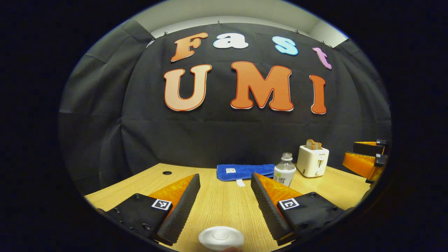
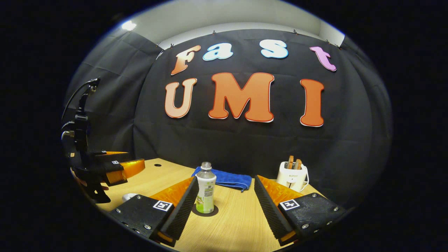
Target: Open the teacup lid with one hand, grasp the water bottle and pour water into the teacup with the other hand; after pouring, place the water bottle on the coaster and then close the teacup lid.
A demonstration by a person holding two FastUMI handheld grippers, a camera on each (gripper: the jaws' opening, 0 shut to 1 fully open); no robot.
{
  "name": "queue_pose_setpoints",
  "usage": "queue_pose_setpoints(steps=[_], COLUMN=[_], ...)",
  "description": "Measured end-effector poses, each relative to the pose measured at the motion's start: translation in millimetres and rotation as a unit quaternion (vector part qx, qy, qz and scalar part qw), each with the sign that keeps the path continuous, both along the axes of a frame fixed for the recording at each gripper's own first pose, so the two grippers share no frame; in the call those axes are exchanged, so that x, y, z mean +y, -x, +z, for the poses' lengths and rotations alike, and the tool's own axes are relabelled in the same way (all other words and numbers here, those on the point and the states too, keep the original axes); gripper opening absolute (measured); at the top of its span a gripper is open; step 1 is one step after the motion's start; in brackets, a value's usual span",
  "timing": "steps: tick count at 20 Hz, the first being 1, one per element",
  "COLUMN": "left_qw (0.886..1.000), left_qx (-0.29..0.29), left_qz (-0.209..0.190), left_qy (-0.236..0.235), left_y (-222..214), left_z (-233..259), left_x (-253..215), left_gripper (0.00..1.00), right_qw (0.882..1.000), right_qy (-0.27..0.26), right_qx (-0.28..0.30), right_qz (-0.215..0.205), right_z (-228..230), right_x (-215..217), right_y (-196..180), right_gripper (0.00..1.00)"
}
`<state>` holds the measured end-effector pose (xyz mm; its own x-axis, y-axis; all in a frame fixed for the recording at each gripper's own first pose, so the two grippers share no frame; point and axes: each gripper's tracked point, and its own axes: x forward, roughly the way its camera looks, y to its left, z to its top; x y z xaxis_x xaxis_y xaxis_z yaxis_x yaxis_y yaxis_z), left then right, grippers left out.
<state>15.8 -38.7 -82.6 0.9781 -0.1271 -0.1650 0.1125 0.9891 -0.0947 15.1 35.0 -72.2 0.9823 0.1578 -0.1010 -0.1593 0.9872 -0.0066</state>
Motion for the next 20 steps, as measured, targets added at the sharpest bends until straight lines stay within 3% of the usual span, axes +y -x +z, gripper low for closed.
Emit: queue_pose_setpoints(steps=[8,20], left_qw=[0.998,0.998], left_qx=[-0.051,-0.056], left_qz=[0.021,0.014], left_qy=[-0.007,-0.005], left_y=[0,3], left_z=[48,49], left_x=[7,6], left_gripper=[0.93,0.94], right_qw=[1.0,1.0], right_qy=[-0.005,-0.002], right_qx=[-0.016,-0.015], right_qz=[-0.003,-0.003], right_z=[21,29], right_x=[9,13], right_y=[2,2], right_gripper=[0.96,0.99])
